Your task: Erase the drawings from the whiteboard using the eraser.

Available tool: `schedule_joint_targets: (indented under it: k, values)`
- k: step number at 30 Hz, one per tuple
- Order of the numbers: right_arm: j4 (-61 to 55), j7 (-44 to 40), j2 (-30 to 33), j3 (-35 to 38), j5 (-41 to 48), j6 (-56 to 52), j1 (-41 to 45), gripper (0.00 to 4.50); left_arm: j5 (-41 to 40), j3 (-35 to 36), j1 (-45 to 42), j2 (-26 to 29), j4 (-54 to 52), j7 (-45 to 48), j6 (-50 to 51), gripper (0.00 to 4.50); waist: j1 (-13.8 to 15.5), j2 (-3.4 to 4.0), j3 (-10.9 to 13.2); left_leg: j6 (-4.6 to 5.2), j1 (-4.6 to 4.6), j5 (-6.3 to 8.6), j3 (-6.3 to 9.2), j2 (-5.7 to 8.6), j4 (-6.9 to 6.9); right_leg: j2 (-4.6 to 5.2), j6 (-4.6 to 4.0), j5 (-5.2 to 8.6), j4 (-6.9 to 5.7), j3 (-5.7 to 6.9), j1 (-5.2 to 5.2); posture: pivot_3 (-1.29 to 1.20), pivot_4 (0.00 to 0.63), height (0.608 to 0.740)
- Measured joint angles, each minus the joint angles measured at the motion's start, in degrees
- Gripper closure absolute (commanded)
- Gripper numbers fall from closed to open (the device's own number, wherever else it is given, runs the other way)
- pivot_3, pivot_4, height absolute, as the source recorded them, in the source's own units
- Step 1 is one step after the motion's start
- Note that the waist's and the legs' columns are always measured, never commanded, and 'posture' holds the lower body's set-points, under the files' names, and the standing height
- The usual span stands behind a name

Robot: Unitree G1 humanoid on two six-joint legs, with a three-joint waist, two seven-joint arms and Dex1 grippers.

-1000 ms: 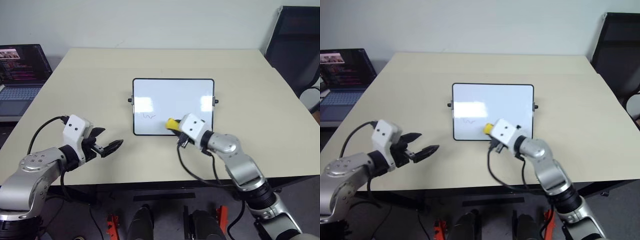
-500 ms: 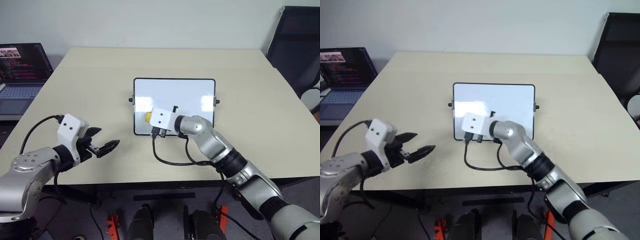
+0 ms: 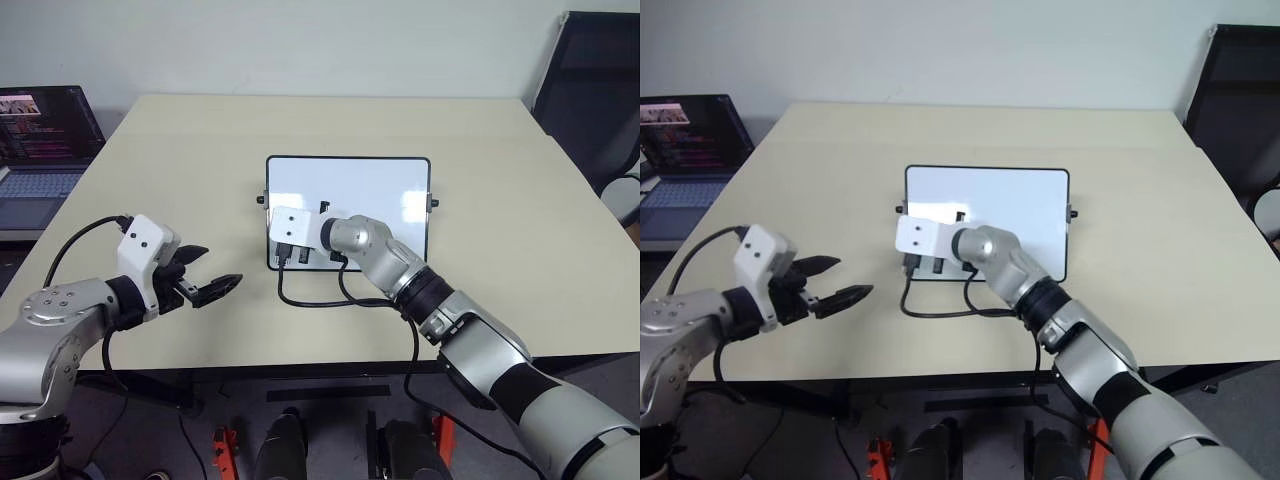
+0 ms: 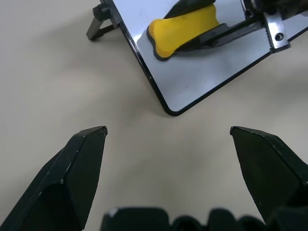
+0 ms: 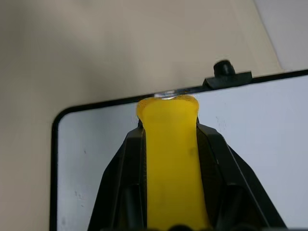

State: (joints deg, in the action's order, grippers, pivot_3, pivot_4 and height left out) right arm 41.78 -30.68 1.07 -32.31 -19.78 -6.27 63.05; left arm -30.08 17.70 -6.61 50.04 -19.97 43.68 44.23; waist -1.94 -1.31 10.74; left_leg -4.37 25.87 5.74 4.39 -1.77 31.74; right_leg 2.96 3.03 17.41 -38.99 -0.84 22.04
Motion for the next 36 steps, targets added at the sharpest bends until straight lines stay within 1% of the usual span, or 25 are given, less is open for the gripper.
schedule_joint_targets:
  k: [6,10,12,17,19,24,26,31,33,36]
  values:
    - [2.9,-1.62,0.37,0.05,-0.48,2.54,1.06,3.43,0.0,-0.09,0.19,0.0,-0.02,0.29,-0.01,0.0,0.04,0.0,0.0,0.0,-0.06,-0.01,0.02,-0.04,0.07,-0.05,-0.19,0.09,-0.06,-0.01,-0.05,0.0,0.15,0.74]
    - [6.09,2.85,0.02,0.68,-0.67,4.95,1.9,3.43,0.01,-0.09,0.23,0.0,-0.02,0.52,-0.03,0.0,0.12,0.02,0.01,0.0,-0.06,-0.01,0.03,-0.04,0.09,-0.05,-0.12,0.02,-0.05,0.0,-0.04,0.0,0.15,0.74]
    - [6.75,3.0,0.5,0.8,-1.44,5.12,2.75,3.43,0.01,-0.09,0.23,0.0,-0.02,0.59,-0.04,0.0,0.18,0.01,0.0,-0.01,-0.06,-0.01,0.05,-0.04,0.09,-0.04,-0.08,0.0,-0.05,0.02,-0.04,0.0,0.15,0.74]
    - [3.07,-4.97,3.56,-0.96,-2.02,5.66,0.2,3.43,0.05,-0.17,0.2,-0.01,-0.01,0.67,-0.44,0.0,0.23,-0.03,-0.03,-0.01,-0.17,-0.01,0.04,-0.03,0.12,-0.01,-0.05,-0.01,-0.03,0.0,-0.18,0.0,0.15,0.74]
    - [2.19,-5.85,3.91,-0.97,-2.02,5.66,-0.51,3.43,0.05,-0.4,0.11,-0.01,-0.01,0.69,-0.72,0.0,0.19,-0.02,-0.03,-0.01,-0.23,-0.01,0.05,-0.03,0.1,-0.01,-0.06,-0.01,-0.05,0.0,-0.19,0.0,0.15,0.74]
    - [4.12,0.94,2.96,-0.2,-2.4,6.06,0.72,3.43,0.07,-0.95,-0.27,-0.01,0.13,0.73,-0.89,0.0,0.25,0.02,-0.01,-0.07,-0.22,0.02,0.07,-0.04,0.09,-0.01,-0.11,-0.11,-0.06,0.03,-0.17,0.0,0.15,0.74]
    - [4.25,0.51,3.18,-0.47,-3.36,6.07,0.97,3.43,0.07,-1.13,-0.49,-0.01,0.25,0.74,-0.91,0.0,0.29,0.0,-0.02,-0.3,-0.22,0.17,0.07,-0.02,0.11,0.01,-0.11,-0.12,-0.04,0.03,-0.19,0.0,0.15,0.74]
    - [1.1,-3.9,5.37,-1.72,-4.3,6.61,-0.9,3.43,0.09,-1.46,-0.71,-0.01,0.45,0.75,-0.93,0.0,0.29,-0.03,-0.05,-0.29,-0.24,0.16,0.07,0.01,0.11,0.04,-0.09,-0.12,-0.01,0.02,-0.24,0.0,0.15,0.74]
    - [1.74,-1.28,4.85,-1.7,-4.54,7.12,-0.96,3.44,0.1,-1.86,-0.99,-0.01,0.64,0.75,-0.96,0.0,0.21,-0.01,-0.04,-0.23,-0.26,0.12,0.07,-0.02,0.1,0.01,-0.1,-0.12,-0.05,0.04,-0.22,0.0,0.15,0.74]
    - [4.5,4.94,3.14,-0.32,-4.87,8.09,0.02,3.44,0.11,-2.32,-1.27,-0.02,0.92,0.75,-0.97,0.0,0.18,0.01,-0.02,-0.14,-0.26,0.06,0.11,-0.03,0.09,-0.01,-0.14,-0.19,-0.1,0.05,-0.18,0.0,0.15,0.74]
